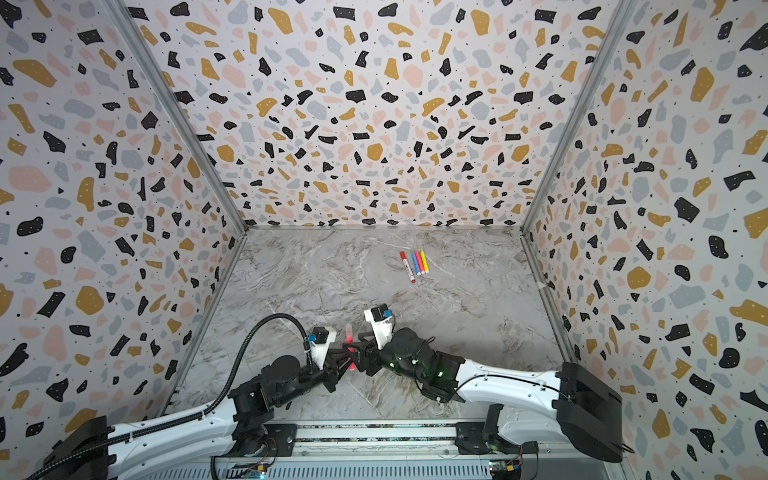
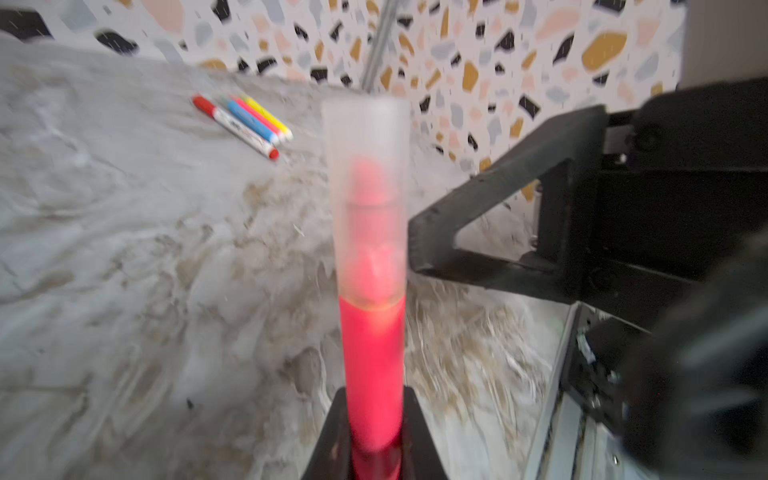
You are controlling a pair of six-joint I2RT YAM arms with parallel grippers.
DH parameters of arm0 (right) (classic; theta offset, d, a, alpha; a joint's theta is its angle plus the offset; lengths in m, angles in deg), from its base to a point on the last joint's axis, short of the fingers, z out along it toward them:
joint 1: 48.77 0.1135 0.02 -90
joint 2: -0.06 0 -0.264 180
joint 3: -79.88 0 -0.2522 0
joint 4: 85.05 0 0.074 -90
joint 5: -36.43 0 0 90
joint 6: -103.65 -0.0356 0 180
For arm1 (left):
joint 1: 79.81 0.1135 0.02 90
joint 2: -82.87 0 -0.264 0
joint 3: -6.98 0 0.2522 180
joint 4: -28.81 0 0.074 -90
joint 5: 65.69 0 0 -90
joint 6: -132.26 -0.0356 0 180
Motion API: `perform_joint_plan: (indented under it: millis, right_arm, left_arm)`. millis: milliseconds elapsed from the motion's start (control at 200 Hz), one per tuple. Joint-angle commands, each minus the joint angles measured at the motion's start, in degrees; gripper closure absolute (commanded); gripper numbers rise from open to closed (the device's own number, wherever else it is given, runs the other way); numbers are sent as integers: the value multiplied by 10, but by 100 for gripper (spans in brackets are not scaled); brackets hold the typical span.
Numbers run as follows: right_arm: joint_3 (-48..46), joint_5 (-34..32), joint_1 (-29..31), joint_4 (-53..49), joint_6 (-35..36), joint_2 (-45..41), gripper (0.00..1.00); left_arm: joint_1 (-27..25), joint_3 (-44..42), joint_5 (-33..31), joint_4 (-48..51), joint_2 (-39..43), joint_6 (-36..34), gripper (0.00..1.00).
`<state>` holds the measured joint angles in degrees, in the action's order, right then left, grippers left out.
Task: Insert the pens into the pen caps
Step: 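Open the right gripper and draw it back from the capped highlighter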
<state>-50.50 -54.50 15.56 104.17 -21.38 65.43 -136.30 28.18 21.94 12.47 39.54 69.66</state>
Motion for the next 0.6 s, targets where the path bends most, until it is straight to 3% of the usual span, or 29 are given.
perform_joint_plan:
  millis: [0,145,350,596]
  right_arm:
    - [40,20,-44,-82,72,-75,33]
    - [18,20,-74,-112,78,-126,32]
    - [-79,24,-79,-123,31,-185,32]
    - [-121,-44,-88,-201,25,-275,33]
  left_arm:
    - [1,1,-23,-88,9,17,100]
    - [2,-3,-22,-79,24,19,100]
    - [1,10,-26,-70,13,9,100]
    - [2,42,-17,-62,-21,-5,100]
